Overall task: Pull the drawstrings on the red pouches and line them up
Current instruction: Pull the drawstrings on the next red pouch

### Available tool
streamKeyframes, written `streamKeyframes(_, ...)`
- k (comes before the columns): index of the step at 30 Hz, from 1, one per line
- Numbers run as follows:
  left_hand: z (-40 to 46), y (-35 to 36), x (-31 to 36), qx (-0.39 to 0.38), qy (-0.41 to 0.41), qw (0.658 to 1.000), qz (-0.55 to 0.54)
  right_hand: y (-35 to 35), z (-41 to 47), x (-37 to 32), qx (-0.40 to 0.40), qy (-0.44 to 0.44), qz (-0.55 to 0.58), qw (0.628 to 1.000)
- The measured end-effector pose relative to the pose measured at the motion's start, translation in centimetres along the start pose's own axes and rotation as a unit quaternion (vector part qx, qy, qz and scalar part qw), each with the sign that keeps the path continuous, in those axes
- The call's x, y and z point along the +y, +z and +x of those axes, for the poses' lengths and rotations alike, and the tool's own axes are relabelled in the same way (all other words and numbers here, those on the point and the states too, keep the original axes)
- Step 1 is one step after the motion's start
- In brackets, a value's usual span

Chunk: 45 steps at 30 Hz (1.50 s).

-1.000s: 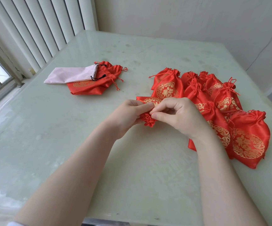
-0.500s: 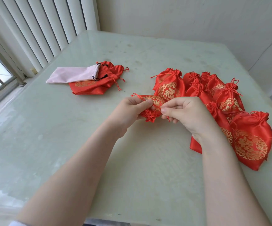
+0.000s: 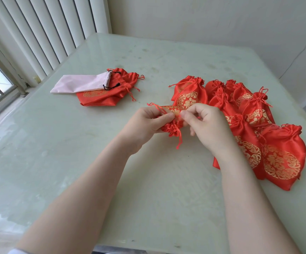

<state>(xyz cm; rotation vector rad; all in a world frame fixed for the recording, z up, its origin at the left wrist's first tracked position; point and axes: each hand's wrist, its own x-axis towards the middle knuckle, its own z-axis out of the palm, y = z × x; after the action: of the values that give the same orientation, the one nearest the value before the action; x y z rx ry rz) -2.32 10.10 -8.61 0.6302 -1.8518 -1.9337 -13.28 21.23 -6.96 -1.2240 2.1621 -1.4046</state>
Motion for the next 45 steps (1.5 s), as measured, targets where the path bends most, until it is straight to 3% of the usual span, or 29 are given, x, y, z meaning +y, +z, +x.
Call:
streamKeyframes(7,0.2,-0.3,-0.3,0.029,0.062,0.99,0.121,0.4,-0.1,0.1,-0.059,0.059,0.038,0.996)
streamKeyframes(10,0.1,-0.2,-0.2,0.03,0.098,0.972,0.21,0.9,-0.1,0.1,-0.049,0.073,0.048,0.995)
streamKeyframes(14,0.1,-0.4,-0.3,0.025,0.135,0.959,0.249,0.9,-0.1,-0.3,-0.027,0.095,0.095,0.991)
streamKeyframes(24,0.4,-1.4,-1.0,0.068,0.333,0.863,0.374,0.8,-0.3,-0.8,-0.091,0.066,0.162,0.98)
streamKeyframes(30,0.6,-1.0,-1.0,0.101,0.378,0.829,0.4,1.4,-0.2,-0.7,-0.076,0.136,0.263,0.952)
streamKeyframes(36,0.5,-1.2,-1.0,0.113,0.403,0.828,0.373,1.5,-0.2,-0.9,-0.058,0.128,0.271,0.952)
streamKeyframes(39,0.3,-1.0,-0.8,0.096,0.388,0.855,0.331,1.2,-0.1,-0.7,-0.06,0.106,0.241,0.963)
streamKeyframes(42,0.4,-1.1,-0.9,0.068,0.377,0.865,0.325,0.5,0.0,-0.3,-0.062,0.032,0.16,0.985)
streamKeyframes(45,0.6,-1.1,-1.1,0.027,0.375,0.867,0.327,-0.3,0.1,0.4,-0.046,-0.051,0.011,0.998)
